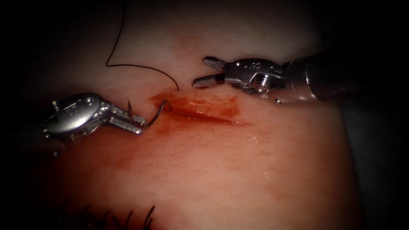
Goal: Wound Closure
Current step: Grasp the needle with the left tool and pull it through.
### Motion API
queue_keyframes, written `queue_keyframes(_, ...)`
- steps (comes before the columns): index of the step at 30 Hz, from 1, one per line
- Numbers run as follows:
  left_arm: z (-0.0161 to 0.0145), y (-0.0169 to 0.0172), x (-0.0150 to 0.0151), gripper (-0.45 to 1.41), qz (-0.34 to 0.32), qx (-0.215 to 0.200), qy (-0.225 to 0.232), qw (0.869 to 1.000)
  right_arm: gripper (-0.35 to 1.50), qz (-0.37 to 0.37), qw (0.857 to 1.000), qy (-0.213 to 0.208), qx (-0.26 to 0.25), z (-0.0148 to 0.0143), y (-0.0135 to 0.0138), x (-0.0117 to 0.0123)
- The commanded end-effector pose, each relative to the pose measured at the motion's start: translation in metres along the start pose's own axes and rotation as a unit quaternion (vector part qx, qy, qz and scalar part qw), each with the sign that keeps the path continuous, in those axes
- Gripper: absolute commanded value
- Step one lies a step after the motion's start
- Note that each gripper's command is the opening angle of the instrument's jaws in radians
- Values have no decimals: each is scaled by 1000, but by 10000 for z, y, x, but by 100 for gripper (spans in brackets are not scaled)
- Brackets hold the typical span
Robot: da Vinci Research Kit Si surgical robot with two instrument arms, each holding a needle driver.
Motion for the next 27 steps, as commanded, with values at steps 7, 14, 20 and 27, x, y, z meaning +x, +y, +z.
queue_keyframes(7, -2, -26, 19, -45, 98, 45, 20, 994, 34, 68, 998, -1, 1, 8, -2, 0)
queue_keyframes(14, -8, -47, 32, -45, 131, 74, 36, 988, 29, 98, 995, -1, -2, 8, -2, -1)
queue_keyframes(20, -8, -69, 51, -45, 170, 97, 44, 980, 21, 104, 995, -1, -7, 8, -2, -1)
queue_keyframes(27, -1, -83, 69, -45, 192, 88, 26, 977, 12, 103, 995, 0, -10, 8, -2, -1)
